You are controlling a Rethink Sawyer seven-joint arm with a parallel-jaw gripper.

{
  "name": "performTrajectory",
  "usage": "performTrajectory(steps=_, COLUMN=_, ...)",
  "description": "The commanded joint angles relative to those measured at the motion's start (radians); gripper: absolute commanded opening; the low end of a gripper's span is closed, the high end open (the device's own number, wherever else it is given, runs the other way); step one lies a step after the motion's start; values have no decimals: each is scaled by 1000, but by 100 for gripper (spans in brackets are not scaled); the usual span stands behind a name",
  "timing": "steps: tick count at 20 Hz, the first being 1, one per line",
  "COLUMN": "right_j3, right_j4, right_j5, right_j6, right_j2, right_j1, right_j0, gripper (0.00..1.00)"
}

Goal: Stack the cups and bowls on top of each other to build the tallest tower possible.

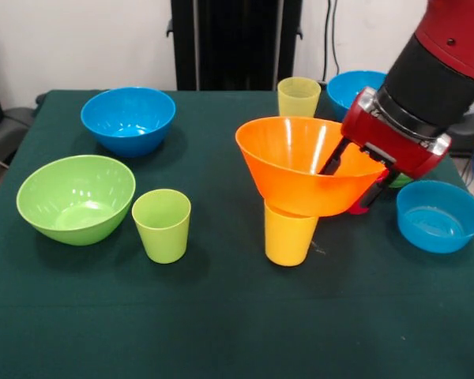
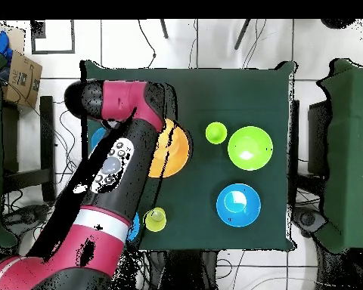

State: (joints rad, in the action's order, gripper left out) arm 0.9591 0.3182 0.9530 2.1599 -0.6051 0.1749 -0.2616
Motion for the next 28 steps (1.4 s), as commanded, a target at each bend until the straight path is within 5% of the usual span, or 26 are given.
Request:
performTrajectory(steps=1, right_j3=103, right_j4=-39, right_j5=-64, right_j6=-57, right_j2=190, right_j1=29, right_j0=63, gripper=100)
performTrajectory(steps=15, right_j3=104, right_j4=-83, right_j5=-74, right_j6=-66, right_j2=224, right_j1=41, right_j0=91, gripper=100)
performTrajectory(steps=16, right_j3=99, right_j4=-85, right_j5=-54, right_j6=-64, right_j2=223, right_j1=38, right_j0=91, gripper=0)
performTrajectory(steps=28, right_j3=133, right_j4=-55, right_j5=-125, right_j6=12, right_j2=226, right_j1=41, right_j0=81, gripper=0)
